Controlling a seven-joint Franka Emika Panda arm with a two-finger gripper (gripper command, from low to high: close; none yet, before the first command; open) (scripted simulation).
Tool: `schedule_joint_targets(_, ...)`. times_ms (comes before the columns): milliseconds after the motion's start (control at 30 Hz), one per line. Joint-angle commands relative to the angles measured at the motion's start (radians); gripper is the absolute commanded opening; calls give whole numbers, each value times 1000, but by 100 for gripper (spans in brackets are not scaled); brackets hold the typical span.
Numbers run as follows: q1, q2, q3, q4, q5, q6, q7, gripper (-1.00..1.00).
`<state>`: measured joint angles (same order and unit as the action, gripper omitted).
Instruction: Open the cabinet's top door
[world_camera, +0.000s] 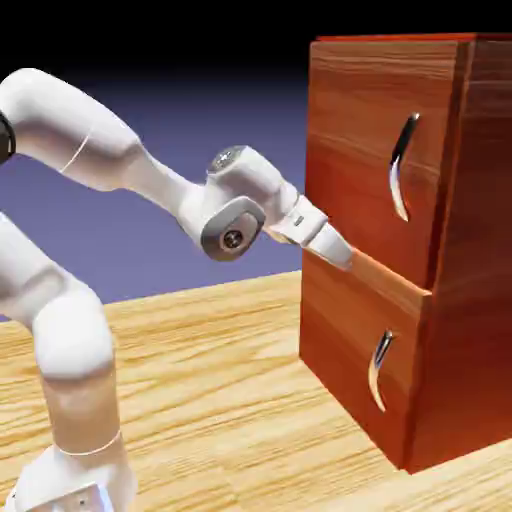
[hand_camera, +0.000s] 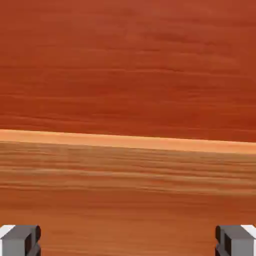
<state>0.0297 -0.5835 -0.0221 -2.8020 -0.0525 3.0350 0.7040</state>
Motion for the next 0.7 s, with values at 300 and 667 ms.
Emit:
schedule_joint_targets(300, 147, -112, -184, 67, -435, -17, -307, 0)
schedule_joint_targets(667, 309, -235, -385, 140, -913, -35, -644, 0)
